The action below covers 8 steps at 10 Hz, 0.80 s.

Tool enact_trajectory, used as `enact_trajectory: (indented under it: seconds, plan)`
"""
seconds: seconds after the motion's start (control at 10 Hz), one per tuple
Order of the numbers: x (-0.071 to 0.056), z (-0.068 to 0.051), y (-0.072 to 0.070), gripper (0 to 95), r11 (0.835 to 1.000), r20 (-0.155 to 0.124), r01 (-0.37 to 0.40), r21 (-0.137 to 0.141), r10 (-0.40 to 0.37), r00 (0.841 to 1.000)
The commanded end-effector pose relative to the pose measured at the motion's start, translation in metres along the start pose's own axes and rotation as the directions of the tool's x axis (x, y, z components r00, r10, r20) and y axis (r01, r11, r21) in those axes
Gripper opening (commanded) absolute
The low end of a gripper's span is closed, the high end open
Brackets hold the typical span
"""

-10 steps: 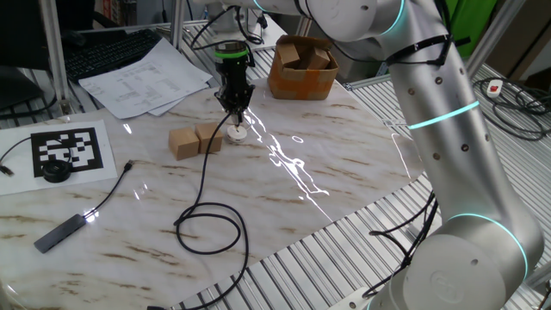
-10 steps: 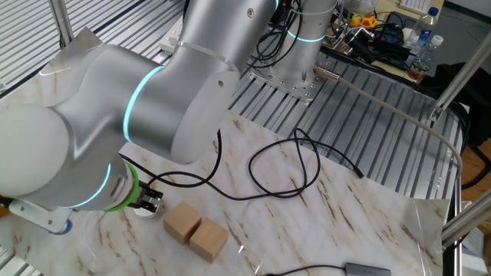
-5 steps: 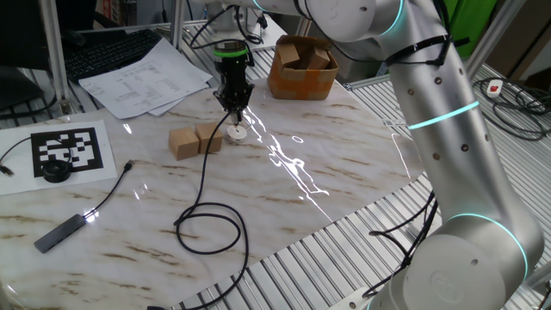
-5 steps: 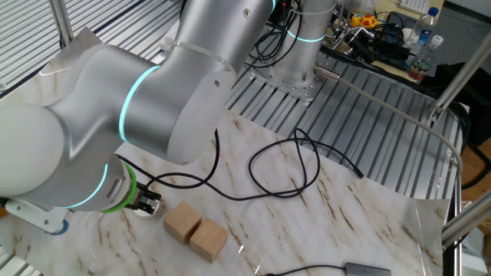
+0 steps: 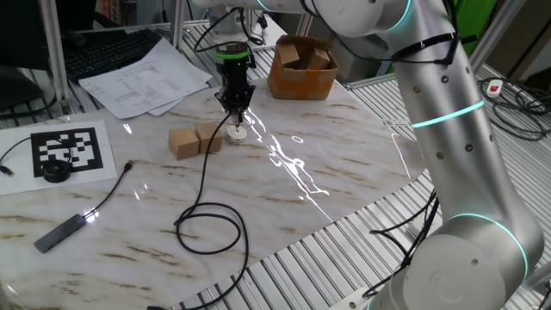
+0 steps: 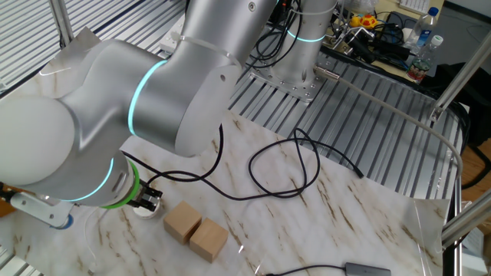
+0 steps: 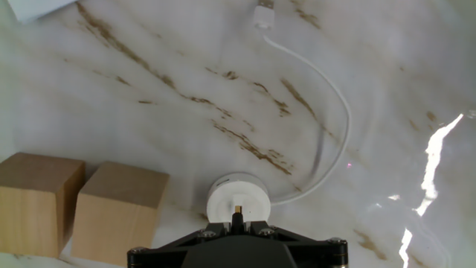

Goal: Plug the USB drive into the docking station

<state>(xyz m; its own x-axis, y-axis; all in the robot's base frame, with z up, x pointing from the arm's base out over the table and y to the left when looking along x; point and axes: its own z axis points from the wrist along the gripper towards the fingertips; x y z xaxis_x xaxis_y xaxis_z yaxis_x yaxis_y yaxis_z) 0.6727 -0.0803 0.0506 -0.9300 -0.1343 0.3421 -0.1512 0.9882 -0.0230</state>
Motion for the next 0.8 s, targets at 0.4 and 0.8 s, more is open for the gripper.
enact_trajectory:
  seconds: [0.4,0.8]
  plan:
    - [-0.0025,0.0004,-0.0011,0.0,1.0,-0.009,-0.004,-0.008,0.004,1.0]
    - [-0.0022,0.0009,-0.0009,0.0,1.0,-0.009,-0.002,-0.015,0.002,1.0]
